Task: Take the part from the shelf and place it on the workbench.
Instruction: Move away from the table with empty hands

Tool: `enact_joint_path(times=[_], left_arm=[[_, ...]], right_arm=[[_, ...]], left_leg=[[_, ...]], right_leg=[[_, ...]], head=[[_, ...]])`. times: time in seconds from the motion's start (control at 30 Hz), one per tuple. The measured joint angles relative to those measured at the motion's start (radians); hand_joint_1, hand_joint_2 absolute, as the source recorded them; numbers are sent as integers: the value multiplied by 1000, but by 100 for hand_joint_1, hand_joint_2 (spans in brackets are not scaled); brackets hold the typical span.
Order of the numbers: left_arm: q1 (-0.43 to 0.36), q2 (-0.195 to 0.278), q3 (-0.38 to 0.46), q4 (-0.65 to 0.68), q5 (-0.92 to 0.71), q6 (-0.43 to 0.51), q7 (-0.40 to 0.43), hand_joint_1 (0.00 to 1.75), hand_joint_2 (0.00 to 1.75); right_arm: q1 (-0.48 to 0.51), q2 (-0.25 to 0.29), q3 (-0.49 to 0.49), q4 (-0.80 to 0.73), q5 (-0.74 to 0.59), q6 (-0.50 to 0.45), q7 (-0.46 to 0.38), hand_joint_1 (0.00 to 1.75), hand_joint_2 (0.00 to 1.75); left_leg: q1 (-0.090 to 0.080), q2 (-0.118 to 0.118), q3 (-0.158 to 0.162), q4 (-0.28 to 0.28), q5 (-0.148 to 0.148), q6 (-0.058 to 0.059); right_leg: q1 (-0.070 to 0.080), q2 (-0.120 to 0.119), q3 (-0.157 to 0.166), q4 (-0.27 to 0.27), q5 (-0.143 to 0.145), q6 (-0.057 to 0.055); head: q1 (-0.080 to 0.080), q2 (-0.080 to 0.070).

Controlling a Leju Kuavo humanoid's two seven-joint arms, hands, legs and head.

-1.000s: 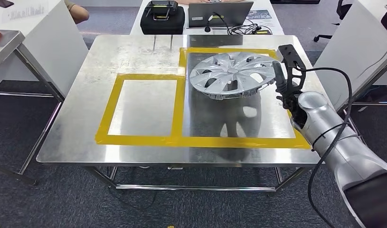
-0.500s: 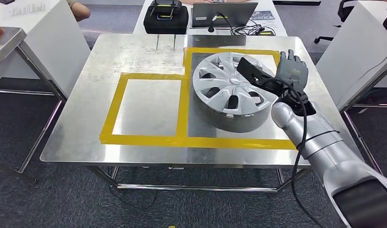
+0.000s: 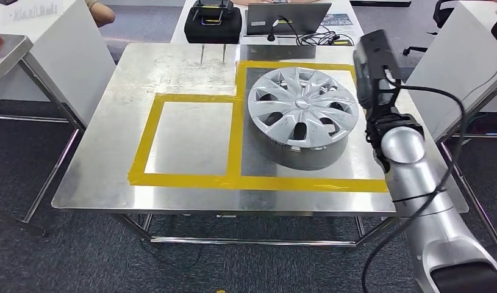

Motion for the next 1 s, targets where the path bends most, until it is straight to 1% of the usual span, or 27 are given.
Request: enact_joint_path(times=[0.03,0.07,0.13,0.2,0.27,0.37,0.43,0.5,0.6,0.67,0.73,0.8,0.87,0.9,0.93,0.97,1.0], left_arm=[[1,0,0,0,2,0,-2,0,0],[4,0,0,0,3,1,-4,0,0],[11,1,0,1,1,3,-6,0,0],[16,2,0,1,-4,5,-7,0,0],[17,2,0,2,-6,8,-7,0,0],[13,4,0,2,-7,11,-9,0,0],[11,4,0,2,-7,13,-12,0,0],[13,4,0,2,-4,17,-17,0,0],[16,4,0,2,6,21,-24,0,0],[16,4,1,2,15,21,-26,0,0],[16,2,2,2,26,23,-27,0,0],[16,0,4,2,39,25,-24,0,0],[15,-3,7,2,52,28,-18,0,0],[15,-6,10,2,56,30,-14,0,0],[14,-8,13,2,59,31,-11,0,0],[13,-10,16,1,61,33,-10,0,0],[11,-13,18,1,62,36,-11,0,0]], right_arm=[[18,-42,-16,-31,-147,-41,-30,0,0],[43,-86,-38,-63,-264,-82,-71,0,0],[121,-171,-101,-132,-412,-149,-166,0,0],[222,-243,-180,-198,-487,-182,-242,0,87],[306,-297,-254,-252,-514,-191,-276,0,175],[415,-354,-352,-322,-541,-217,-316,0,175],[518,-380,-445,-367,-584,-218,-361,0,175],[636,-391,-560,-398,-634,-188,-411,0,175],[805,-382,-738,-412,-693,-82,-483,0,175],[898,-361,-846,-405,-710,0,-520,0,87],[964,-332,-937,-383,-708,54,-540,0,0],[1009,-297,-1015,-325,-673,109,-573,0,0],[1018,-255,-1086,-192,-593,161,-645,0,0],[1009,-232,-1114,-99,-548,169,-683,0,0],[995,-209,-1136,2,-505,158,-709,0,0],[981,-183,-1150,102,-468,132,-716,0,0],[969,-152,-1157,199,-436,93,-701,0,0]], left_leg=[[0,-2,2,0,-1,2],[0,-4,3,0,-3,3],[0,-6,9,0,-8,7],[0,-5,11,0,-11,8],[-1,-1,12,0,-12,9],[-2,5,15,0,-16,12],[-1,1,18,0,-18,13],[-1,-3,21,0,-22,14],[-2,-5,22,0,-25,15],[-2,-5,23,0,-26,15],[-2,-4,24,0,-27,15],[-3,-3,25,1,-29,16],[-3,-2,27,2,-33,19],[-4,-2,27,3,-35,20],[-4,-1,28,4,-36,21],[-5,0,28,6,-37,23],[-5,1,28,7,-38,24]], right_leg=[[0,-2,-1,-1,-2,3],[0,-4,-2,-3,-4,5],[1,-6,5,-6,-7,7],[0,-6,19,-8,-7,8],[-1,-3,26,-8,-6,9],[-2,3,26,-10,-7,10],[-2,0,26,-13,-11,14],[-1,-4,31,-13,-15,16],[-2,-7,39,-13,-17,16],[-2,-6,39,-14,-18,15],[-2,-6,39,-14,-19,15],[-3,-6,36,-15,-20,16],[-4,-5,35,-17,-21,18],[-4,-4,36,-18,-21,19],[-5,-3,37,-18,-22,20],[-5,-3,38,-18,-22,21],[-5,-2,41,-18,-22,22]], head=[[0,0],[1,0],[3,0],[6,0],[9,0],[6,0],[7,0],[8,0],[9,0],[9,0],[9,0],[8,0],[6,0],[6,0],[6,0],[6,0],[7,0]])
